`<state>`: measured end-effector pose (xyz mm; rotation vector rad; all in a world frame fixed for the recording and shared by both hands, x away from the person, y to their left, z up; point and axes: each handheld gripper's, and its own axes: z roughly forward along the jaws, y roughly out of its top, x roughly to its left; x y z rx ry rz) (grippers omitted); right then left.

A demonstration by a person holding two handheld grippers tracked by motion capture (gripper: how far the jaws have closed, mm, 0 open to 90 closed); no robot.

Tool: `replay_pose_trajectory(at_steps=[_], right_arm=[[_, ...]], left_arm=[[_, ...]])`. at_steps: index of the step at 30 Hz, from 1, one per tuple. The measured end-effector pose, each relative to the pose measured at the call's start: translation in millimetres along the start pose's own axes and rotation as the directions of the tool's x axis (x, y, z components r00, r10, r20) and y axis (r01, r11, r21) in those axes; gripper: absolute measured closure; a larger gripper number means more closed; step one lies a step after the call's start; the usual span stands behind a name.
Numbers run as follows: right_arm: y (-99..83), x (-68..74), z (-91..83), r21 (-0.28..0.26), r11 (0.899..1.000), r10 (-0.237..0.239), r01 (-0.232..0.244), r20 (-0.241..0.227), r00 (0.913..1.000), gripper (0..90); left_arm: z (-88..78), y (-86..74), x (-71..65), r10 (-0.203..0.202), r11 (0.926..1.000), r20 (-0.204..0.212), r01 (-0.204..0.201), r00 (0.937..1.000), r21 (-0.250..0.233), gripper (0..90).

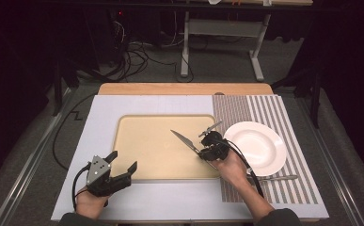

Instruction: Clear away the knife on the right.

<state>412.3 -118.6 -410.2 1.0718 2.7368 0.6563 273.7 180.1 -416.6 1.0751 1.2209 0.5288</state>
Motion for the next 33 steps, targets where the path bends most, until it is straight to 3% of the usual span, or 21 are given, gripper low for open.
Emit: replay_pose_trajectory(at_steps=[5, 6, 9, 15, 33], right_arm=[[0.3, 1.2, 0.5, -0.002, 1.0, -0.004, 0.004, 0.033, 0.9994, 78.4], [0.0, 3.2, -0.6, 0.012, 0.999, 0.041, -0.041, 0.033, 0.9986, 78.3], [0.6, -3.3, 0.6, -0.007, 1.0, 0.004, -0.004, 0.047, 0.9989, 77.5], [1.3, -8.6, 1.1, -0.012, 1.0, 0.012, -0.011, 0.082, 0.9965, 76.0], [2.2, -19.1, 0.2, -0.002, 0.999, 0.051, -0.051, 0.112, 0.9924, 73.6]], left_arm=[[-0.8, 0.3, -0.1, -0.003, 1.0, -0.002, 0.003, 1.0, -0.003, 21.8], [-1.0, 0.5, 0.2, 0.0, 1.0, -0.001, 0.0, 1.0, -0.003, 21.8], [0.9, 0.3, 0.3, -0.011, 0.9999, -0.003, 0.011, 0.9999, -0.002, 21.7], [-0.1, 0.3, 0.4, -0.006, 1.0, 0.0, 0.006, 1.0, -0.002, 21.8], [1.0, -0.5, 0.7, -0.001, 1.0, -0.005, 0.001, 1.0, 0.009, 21.8]])
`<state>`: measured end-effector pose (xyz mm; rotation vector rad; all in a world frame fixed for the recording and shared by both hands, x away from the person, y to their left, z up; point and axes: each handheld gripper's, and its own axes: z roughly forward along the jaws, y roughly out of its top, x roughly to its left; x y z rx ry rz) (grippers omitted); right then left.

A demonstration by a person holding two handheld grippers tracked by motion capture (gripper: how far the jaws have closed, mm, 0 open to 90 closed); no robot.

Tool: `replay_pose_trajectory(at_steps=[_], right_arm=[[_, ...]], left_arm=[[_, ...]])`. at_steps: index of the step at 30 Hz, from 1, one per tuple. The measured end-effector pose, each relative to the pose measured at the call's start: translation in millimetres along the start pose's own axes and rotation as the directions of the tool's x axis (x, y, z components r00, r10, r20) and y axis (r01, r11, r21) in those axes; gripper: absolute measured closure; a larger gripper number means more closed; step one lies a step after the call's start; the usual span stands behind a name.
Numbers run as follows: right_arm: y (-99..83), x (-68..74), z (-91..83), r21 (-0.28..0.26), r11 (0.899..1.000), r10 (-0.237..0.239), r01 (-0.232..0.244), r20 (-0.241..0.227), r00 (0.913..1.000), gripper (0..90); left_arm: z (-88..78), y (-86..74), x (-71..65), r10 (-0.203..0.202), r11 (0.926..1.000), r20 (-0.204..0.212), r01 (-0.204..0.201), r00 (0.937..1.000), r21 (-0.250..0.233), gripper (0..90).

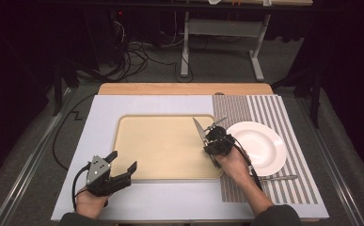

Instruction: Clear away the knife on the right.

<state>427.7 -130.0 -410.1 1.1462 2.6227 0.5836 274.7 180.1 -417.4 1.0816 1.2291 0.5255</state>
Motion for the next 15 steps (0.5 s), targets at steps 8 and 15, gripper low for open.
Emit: replay_pose_trajectory(at_steps=[8, 15], right_arm=[[0.4, -1.6, 0.2, -0.001, 1.0, 0.0, 0.0, -0.004, 1.0, 73.3], [0.0, -1.6, -0.5, 0.007, 1.0, 0.0, 0.0, -0.011, 0.9999, 73.0]], left_arm=[[-0.1, -0.3, 0.0, -0.001, 1.0, 0.007, 0.001, 1.0, 0.002, 21.9], [0.6, -0.7, -0.5, -0.002, 1.0, 0.003, 0.002, 1.0, 0.004, 21.8]])
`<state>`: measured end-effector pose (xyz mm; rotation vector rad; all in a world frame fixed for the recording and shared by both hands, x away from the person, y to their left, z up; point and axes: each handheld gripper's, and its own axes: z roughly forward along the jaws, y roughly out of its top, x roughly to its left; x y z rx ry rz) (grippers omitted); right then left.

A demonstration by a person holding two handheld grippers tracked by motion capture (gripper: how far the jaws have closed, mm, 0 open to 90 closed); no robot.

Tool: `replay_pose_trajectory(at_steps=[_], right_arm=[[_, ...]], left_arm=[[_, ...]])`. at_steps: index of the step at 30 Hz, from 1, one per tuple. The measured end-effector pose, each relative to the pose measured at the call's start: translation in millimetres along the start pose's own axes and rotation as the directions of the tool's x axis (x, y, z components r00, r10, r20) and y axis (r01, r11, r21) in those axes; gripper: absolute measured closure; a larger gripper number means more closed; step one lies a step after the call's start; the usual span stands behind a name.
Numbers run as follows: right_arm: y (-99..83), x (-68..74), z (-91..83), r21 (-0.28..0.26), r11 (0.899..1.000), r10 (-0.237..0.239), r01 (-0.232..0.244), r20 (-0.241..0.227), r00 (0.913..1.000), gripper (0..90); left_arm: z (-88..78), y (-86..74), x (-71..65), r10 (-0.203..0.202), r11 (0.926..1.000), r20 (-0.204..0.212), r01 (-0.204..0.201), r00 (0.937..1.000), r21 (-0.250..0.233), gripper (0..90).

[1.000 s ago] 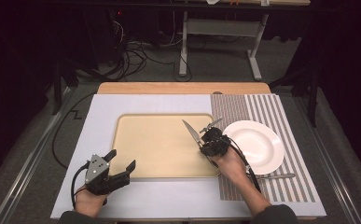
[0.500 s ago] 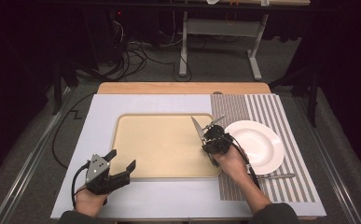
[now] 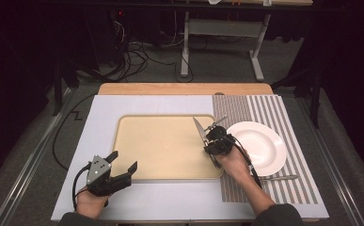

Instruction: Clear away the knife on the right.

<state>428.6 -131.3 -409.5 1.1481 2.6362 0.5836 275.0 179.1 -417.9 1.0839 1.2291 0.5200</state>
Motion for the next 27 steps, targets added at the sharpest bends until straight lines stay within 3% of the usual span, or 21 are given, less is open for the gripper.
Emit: replay_pose_trajectory(at_steps=[7, 9, 12, 16, 20, 27], right_arm=[[-0.9, -2.1, -1.5, 0.0, 1.0, -0.003, 0.003, -0.014, 0.9999, 65.7], [-2.5, -3.7, -5.8, -0.026, 0.999, 0.021, -0.022, -0.027, 0.9994, 61.7], [-3.9, -6.1, -13.4, -0.051, 0.999, 0.012, -0.014, -0.029, 0.9995, 58.9], [-8.3, -9.8, -21.3, -0.115, 0.993, 0.021, -0.03, -0.079, 0.9966, 55.7], [-9.5, -10.7, -25.6, -0.135, 0.99, 0.03, -0.044, -0.107, 0.9938, 52.4], [-23.2, -9.0, -46.0, -0.25, 0.967, 0.02, -0.046, -0.107, 0.9941, 49.7]], left_arm=[[-0.4, 1.4, 1.2, -0.004, 1.0, -0.006, 0.004, 1.0, -0.008, 21.8], [-0.2, 1.3, 1.2, -0.008, 0.9999, -0.006, 0.008, 0.9999, -0.011, 21.7], [0.6, 1.0, 1.3, -0.01, 0.9999, -0.01, 0.01, 0.9999, -0.009, 21.8], [0.8, 0.8, 1.1, -0.013, 0.9999, -0.009, 0.013, 0.9999, -0.005, 21.7], [1.8, 0.9, 2.9, -0.02, 0.9998, -0.019, 0.02, 0.9996, 0.001, 21.7], [-0.2, 1.4, 2.1, -0.018, 0.9998, -0.02, 0.017, 0.9996, -0.012, 21.7]])
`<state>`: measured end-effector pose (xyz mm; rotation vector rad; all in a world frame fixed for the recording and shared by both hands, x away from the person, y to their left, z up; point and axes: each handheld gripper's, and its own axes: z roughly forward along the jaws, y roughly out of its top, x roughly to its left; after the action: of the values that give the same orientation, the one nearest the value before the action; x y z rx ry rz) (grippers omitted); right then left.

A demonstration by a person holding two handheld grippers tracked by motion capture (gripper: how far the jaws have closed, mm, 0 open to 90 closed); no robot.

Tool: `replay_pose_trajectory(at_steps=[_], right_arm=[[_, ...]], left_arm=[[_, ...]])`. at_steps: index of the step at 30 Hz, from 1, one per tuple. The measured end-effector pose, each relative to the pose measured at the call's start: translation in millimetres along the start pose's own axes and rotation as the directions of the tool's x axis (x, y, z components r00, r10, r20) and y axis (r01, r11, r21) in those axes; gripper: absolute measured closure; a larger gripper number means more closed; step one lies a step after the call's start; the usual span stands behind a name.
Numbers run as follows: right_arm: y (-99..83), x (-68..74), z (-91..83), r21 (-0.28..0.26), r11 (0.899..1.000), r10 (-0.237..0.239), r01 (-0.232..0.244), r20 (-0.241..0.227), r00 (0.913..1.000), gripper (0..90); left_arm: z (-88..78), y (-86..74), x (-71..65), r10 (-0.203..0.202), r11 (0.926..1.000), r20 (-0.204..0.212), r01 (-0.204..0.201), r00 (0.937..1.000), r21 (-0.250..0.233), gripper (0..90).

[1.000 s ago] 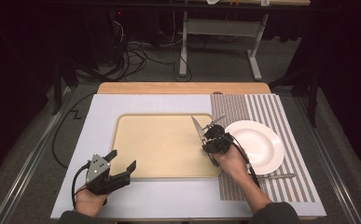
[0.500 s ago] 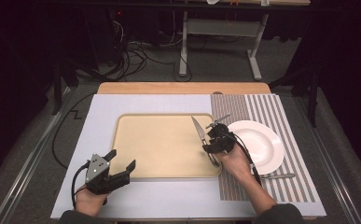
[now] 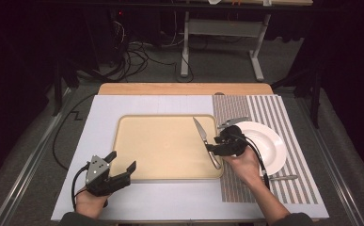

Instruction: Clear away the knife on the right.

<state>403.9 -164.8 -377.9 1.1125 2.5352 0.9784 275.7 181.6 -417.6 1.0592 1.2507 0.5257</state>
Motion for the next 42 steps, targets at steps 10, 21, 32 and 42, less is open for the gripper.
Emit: replay_pose_trajectory(at_steps=[10, 21, 32, 42], right_arm=[[-16.8, -9.8, -29.2, -0.113, 0.994, -0.001, 0.003, 0.022, 0.9998, 45.9], [-41.4, -19.9, -51.2, -0.21, 0.978, 0.023, -0.017, 0.03, 0.9993, 39.7], [-68.9, -37.5, -70.4, -0.278, 0.959, 0.067, -0.05, 0.055, 0.9962, 35.5], [-82.6, -44.7, -86.1, -0.334, 0.94, 0.091, -0.061, 0.073, 0.9932, 33.8]], left_arm=[[1.2, -0.9, -0.5, 0.012, 0.9999, -0.009, -0.012, 0.9999, -0.001, 21.5], [1.1, 0.7, -0.1, 0.0, 0.9998, -0.018, 0.0, 0.9998, -0.018, 21.4], [1.1, 0.3, -0.9, 0.0, 0.9999, -0.018, -0.001, 0.9998, -0.017, 21.5], [-1.1, 0.4, -2.5, 0.006, 0.9997, -0.01, -0.006, 0.9999, -0.025, 21.5]])
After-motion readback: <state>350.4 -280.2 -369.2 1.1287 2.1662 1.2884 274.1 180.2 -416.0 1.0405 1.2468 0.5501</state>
